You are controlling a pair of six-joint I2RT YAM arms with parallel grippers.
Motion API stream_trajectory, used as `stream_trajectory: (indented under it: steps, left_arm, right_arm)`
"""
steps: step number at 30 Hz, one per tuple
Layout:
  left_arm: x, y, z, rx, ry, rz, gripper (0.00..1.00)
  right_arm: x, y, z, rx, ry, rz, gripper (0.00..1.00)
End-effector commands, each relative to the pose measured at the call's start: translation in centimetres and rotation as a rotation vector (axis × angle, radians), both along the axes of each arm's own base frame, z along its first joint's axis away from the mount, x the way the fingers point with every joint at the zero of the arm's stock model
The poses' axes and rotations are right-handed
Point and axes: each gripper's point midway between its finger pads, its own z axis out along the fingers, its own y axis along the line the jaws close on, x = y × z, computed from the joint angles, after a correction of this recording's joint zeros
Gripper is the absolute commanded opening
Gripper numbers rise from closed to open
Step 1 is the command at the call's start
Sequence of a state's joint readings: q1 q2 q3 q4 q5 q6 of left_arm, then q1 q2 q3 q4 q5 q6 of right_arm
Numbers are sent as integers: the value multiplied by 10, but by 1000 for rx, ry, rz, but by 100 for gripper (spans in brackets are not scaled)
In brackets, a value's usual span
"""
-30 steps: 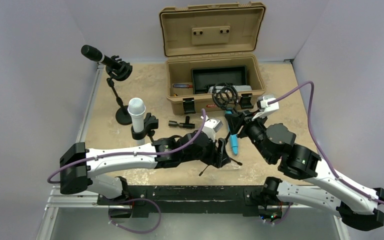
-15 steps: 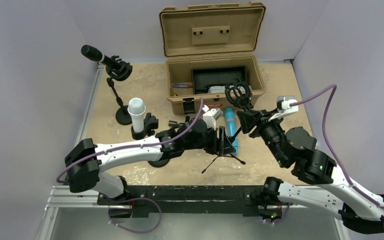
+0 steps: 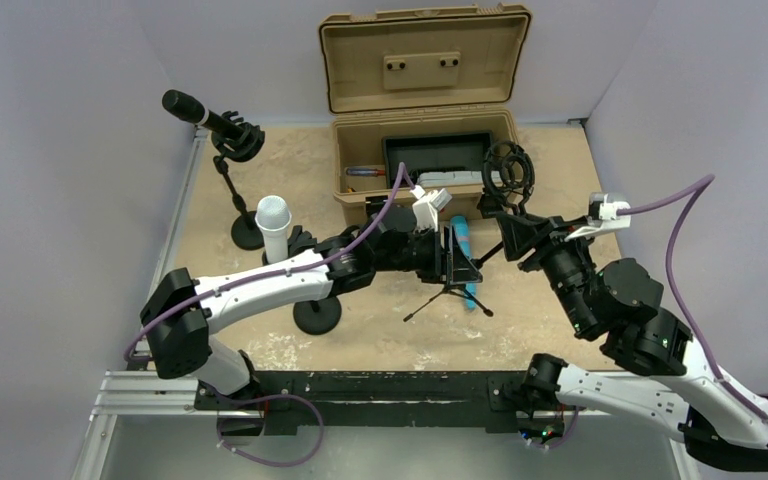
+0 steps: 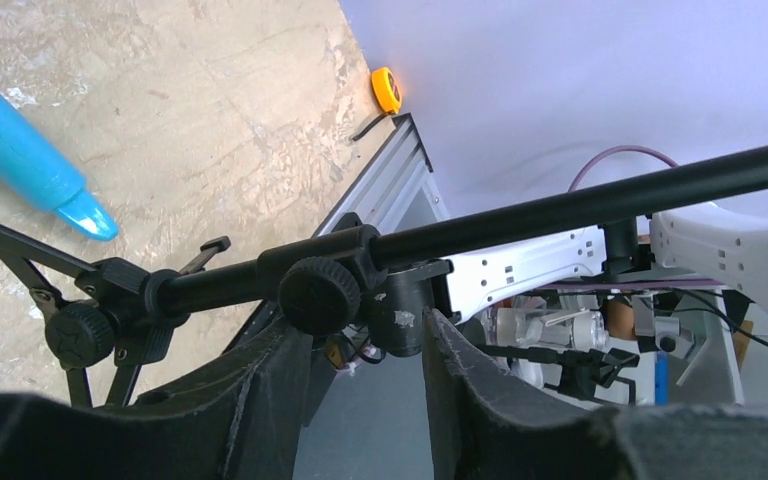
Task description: Remove the microphone from the stand
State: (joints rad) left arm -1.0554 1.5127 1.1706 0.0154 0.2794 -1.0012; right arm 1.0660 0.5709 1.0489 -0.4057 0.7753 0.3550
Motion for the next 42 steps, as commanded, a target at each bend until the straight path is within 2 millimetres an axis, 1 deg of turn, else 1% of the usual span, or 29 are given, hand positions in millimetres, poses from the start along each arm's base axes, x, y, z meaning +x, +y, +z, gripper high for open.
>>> stream_trajectory:
  steps: [1, 5, 6, 8, 10, 12, 16, 18, 22, 25, 27, 29, 31, 35, 39, 42]
  left_arm:
    - [3, -7, 35, -79, -10, -16, 41]
    - [6, 1, 34, -61, -17, 21, 39]
    - [6, 5, 28, -31, -6, 29, 40]
    - [8, 10, 26, -9, 8, 44, 53]
    - [9, 12, 24, -4, 29, 46, 56]
    - [9, 14, 24, 2, 39, 46, 56]
    - [11, 15, 24, 11, 20, 45, 48]
    - [11, 13, 24, 10, 4, 36, 47]
    - [12, 11, 31, -7, -95, -9, 52]
    - [10, 8, 38, -26, -217, -71, 54]
    - [12, 10, 37, -3, -289, -96, 59]
    - [15, 13, 33, 28, -357, -111, 60]
    - [16, 13, 35, 36, -420, -133, 60]
    - [13, 11, 41, 25, -505, -194, 55]
    - [7, 6, 46, -7, -525, -244, 51]
    - [6, 4, 45, -10, -517, -258, 49]
  right_arm:
    - [-5, -10, 32, 126, -49, -8, 0]
    - [-6, -14, 33, 135, -52, -19, 0]
    - [-5, -14, 33, 133, -51, -22, 0]
    - [-4, -13, 32, 124, -48, -26, 0]
    - [-2, -10, 30, 115, -46, -25, 0]
    - [-1, -7, 28, 105, -43, -24, 0]
    - [0, -5, 27, 98, -42, -23, 0]
    - [0, -6, 28, 100, -45, -23, 0]
    - [-1, -4, 29, 98, -47, -12, 0]
    - [-2, -3, 31, 99, -49, -2, 0]
    - [-2, -2, 31, 99, -50, 5, 0]
    - [-2, -1, 31, 96, -50, 11, 0]
    - [-2, 1, 31, 95, -50, 15, 0]
    - [-2, 3, 31, 90, -48, 18, 0]
    - [-1, 4, 30, 87, -47, 19, 0]
    - [-1, 5, 30, 87, -47, 22, 0]
